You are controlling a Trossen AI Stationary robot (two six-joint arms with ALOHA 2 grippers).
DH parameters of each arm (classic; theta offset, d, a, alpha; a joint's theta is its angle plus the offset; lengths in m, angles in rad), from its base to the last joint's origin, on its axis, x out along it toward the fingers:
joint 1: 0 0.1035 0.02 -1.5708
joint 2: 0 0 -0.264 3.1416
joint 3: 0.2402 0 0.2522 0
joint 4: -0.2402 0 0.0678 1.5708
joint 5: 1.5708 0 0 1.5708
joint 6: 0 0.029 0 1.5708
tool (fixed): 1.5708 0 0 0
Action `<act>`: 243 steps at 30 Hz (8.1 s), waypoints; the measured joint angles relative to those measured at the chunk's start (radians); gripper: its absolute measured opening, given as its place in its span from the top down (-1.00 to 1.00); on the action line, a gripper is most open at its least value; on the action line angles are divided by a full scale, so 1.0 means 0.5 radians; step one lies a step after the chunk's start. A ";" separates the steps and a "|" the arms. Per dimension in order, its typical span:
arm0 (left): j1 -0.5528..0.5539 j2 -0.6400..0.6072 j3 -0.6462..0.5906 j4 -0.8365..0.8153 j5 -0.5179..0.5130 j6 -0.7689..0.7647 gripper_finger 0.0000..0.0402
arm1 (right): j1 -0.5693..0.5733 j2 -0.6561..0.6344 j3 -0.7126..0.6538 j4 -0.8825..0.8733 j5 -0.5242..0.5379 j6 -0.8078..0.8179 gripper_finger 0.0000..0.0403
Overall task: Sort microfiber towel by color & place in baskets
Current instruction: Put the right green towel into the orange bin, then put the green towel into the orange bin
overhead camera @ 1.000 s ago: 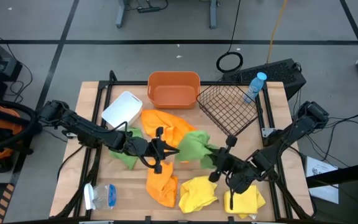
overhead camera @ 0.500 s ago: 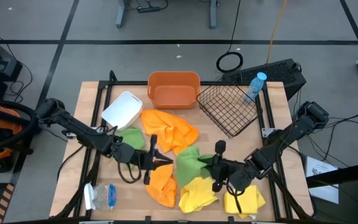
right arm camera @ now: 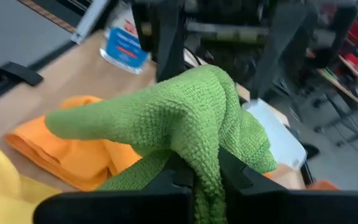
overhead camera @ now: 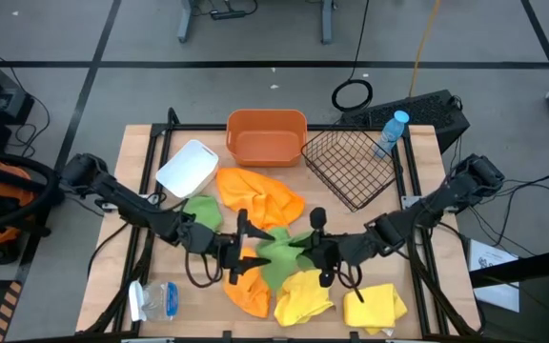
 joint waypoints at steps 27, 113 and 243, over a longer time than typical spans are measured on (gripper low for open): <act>0.230 0.067 -0.001 0.057 0.251 0.089 0.68 | -0.175 0.001 -0.002 0.136 -0.219 0.099 0.62; 2.005 -0.269 0.209 -0.810 1.145 -0.800 0.91 | -0.267 -0.150 0.000 -0.919 0.246 0.799 0.21; 2.019 0.585 0.560 -1.012 0.872 -0.608 0.79 | -0.236 -0.150 -0.225 -0.910 0.195 1.113 0.21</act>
